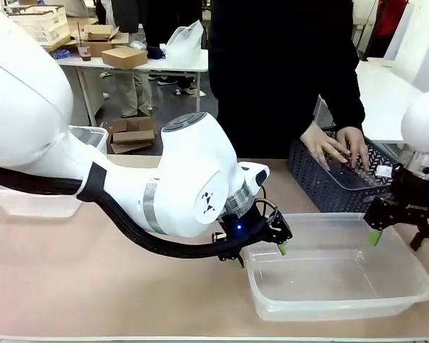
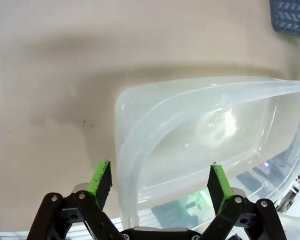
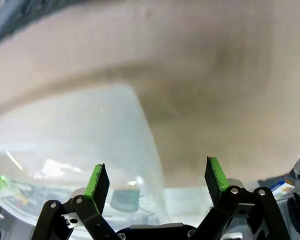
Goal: Sort the waste into each basket.
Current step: Pick up the Organizing box on the right side of the table and lift it.
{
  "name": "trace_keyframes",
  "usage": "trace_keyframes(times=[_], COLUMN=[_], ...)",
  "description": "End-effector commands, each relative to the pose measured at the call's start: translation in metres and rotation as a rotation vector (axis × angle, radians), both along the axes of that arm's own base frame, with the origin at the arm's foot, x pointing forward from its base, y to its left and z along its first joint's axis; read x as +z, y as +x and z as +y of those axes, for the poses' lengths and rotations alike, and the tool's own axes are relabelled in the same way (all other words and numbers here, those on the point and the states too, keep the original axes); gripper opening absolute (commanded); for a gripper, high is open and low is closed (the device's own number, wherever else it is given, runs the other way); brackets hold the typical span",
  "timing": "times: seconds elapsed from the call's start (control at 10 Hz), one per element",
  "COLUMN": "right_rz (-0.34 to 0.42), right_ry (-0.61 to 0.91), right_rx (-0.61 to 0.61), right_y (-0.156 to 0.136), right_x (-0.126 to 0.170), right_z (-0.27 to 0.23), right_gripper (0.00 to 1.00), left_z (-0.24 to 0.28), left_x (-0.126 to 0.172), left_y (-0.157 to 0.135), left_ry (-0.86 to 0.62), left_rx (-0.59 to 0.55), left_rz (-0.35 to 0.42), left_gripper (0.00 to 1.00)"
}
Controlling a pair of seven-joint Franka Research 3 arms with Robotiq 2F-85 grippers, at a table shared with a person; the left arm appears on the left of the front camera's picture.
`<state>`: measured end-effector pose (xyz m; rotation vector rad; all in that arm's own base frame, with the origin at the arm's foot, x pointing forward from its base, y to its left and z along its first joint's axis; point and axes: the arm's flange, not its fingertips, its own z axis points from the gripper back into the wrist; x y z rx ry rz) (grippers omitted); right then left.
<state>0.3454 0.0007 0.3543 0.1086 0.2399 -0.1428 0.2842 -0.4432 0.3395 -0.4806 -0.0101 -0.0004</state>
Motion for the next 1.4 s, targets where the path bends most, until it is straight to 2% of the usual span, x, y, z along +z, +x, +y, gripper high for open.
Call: trace_keyframes(times=[0.0, 0.1, 0.2, 0.3, 0.5, 1.0, 1.1, 1.2, 1.3], right_rz=[-0.103, -0.148, -0.148, -0.114, -0.099, -0.018, -0.017, -0.032, -0.031], right_ry=[-0.020, -0.008, 0.021, 0.035, 0.039, 0.097, 0.093, 0.093, 0.089], right_rx=[-0.068, -0.077, -0.061, -0.032, -0.028, 0.072, 0.101, 0.111, 0.123], right_y=[-0.181, -0.188, -0.196, -0.199, -0.201, -0.207, -0.209, -0.210, -0.210], right_x=[-0.128, -0.134, -0.137, -0.136, -0.124, -0.079, -0.073, -0.072, -0.074], right_z=[0.004, 0.009, 0.015, 0.015, 0.007, 0.009, 0.009, 0.009, 0.011], right_gripper=[1.00, 1.00, 1.00, 1.00, 1.00, 1.00, 1.00, 0.40, 0.40], left_z=[-0.001, -0.001, -0.001, 0.000, 0.001, 0.005, 0.005, 0.005, 0.005], left_x=[0.000, 0.001, 0.002, 0.003, 0.003, 0.001, 0.000, 0.000, 0.000], left_y=[0.003, 0.005, 0.005, 0.007, 0.010, 0.013, 0.013, 0.013, 0.013], left_ry=[0.008, 0.002, 0.001, -0.012, -0.014, -0.008, -0.012, -0.011, -0.012], left_rx=[0.009, 0.014, 0.020, 0.030, 0.036, 0.037, 0.039, 0.038, 0.039], left_rz=[0.000, -0.001, -0.004, -0.006, -0.005, -0.002, -0.010, -0.004, 0.000], left_gripper=[1.00, 1.00, 1.00, 1.00, 1.00, 1.00, 0.86, 0.40, 0.26])
